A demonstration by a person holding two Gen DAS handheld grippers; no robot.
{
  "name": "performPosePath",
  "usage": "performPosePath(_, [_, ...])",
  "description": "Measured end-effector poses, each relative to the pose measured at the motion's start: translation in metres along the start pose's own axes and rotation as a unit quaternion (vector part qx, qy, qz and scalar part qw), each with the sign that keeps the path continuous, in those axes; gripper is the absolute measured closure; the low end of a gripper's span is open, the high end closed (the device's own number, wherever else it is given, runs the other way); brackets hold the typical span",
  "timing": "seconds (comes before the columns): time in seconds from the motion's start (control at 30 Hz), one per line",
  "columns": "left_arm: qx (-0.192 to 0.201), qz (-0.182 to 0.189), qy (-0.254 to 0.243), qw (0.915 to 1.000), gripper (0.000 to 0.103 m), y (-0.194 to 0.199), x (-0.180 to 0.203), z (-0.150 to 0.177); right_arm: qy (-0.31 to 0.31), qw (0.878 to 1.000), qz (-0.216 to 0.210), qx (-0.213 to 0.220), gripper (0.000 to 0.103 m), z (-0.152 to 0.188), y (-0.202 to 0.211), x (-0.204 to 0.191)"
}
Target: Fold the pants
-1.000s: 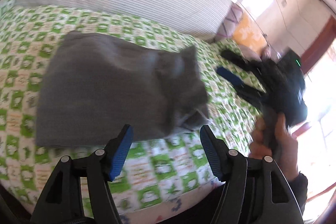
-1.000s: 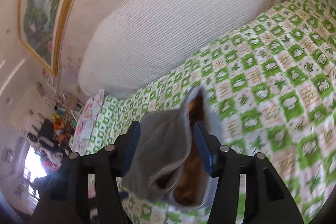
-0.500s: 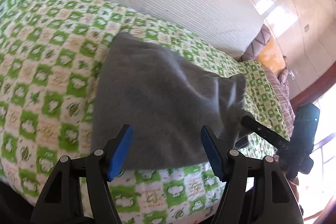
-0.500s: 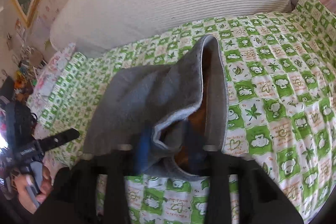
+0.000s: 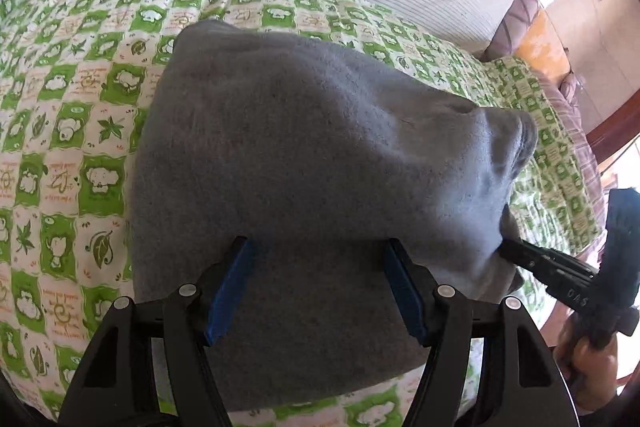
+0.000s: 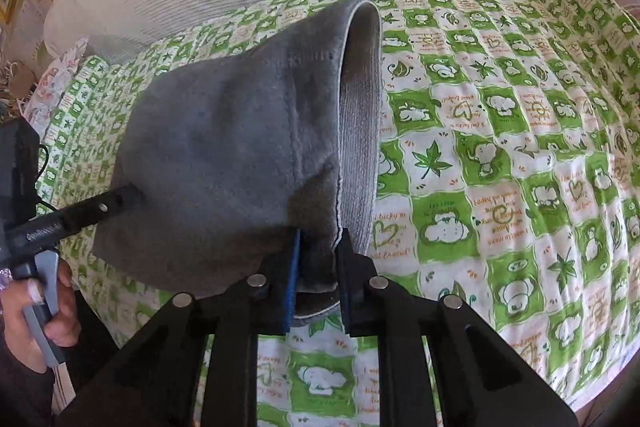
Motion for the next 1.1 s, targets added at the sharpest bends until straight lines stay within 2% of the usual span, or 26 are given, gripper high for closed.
performPosePath(0.1, [0.005, 0.013, 0.009, 0.9999, 0.035, 0.015, -0.003, 0.002, -0.019, 1.0, -0.015, 0.007, 0.081, -0.001, 0.004, 0.006])
performPosePath(0.13, [0.008, 0.017, 0.016, 0.9997, 0.035, 0.022, -0.006, 0.003, -0.028, 0.999, -0.019, 0.015, 0.073, -0.002, 0.009, 0.008])
performPosePath(0.17, [0.01, 0.019, 0.021, 0.9995, 0.034, 0.027, -0.008, 0.003, -0.035, 0.999, -0.012, 0.025, 0.054, -0.003, 0.016, 0.012])
performPosePath(0.23, [0.02, 0.023, 0.034, 0.9989, 0.033, 0.039, -0.019, 0.002, -0.046, 0.997, 0.005, 0.056, 0.031, -0.007, 0.031, 0.021])
performPosePath(0.27, [0.024, 0.023, 0.041, 0.9986, 0.032, 0.043, -0.024, 0.002, -0.052, 0.996, 0.004, 0.068, 0.027, -0.008, 0.036, 0.023])
performPosePath(0.4, [0.023, 0.03, 0.065, 0.9972, 0.03, 0.048, -0.043, 0.001, -0.077, 0.993, -0.025, 0.084, 0.024, -0.015, 0.038, 0.031])
performPosePath(0.47, [0.017, 0.029, 0.072, 0.9968, 0.03, 0.044, -0.049, 0.0, -0.083, 0.993, -0.038, 0.069, 0.021, -0.02, 0.026, 0.036])
performPosePath(0.67, [0.005, 0.033, 0.082, 0.9961, 0.026, 0.039, -0.06, 0.001, -0.123, 0.988, -0.085, 0.038, 0.02, -0.023, -0.008, 0.046])
performPosePath(0.8, [-0.004, 0.032, 0.085, 0.9958, 0.026, 0.034, -0.067, 0.001, -0.146, 0.985, -0.093, 0.021, 0.02, -0.017, -0.021, 0.05])
performPosePath(1.1, [-0.026, 0.039, 0.103, 0.9936, 0.026, 0.018, -0.075, 0.0, -0.138, 0.984, -0.109, 0.01, 0.02, -0.022, -0.038, 0.038])
Point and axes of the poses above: each gripper's, at about its wrist camera, not at the fingertips, and y roughly against the way its jaws point, x to its right, z to its underside, the point moved 6 cm from there along -y, roughly the way its jaws point, and after that the axes turned 8 degrees about y, right-handed, at the moved point
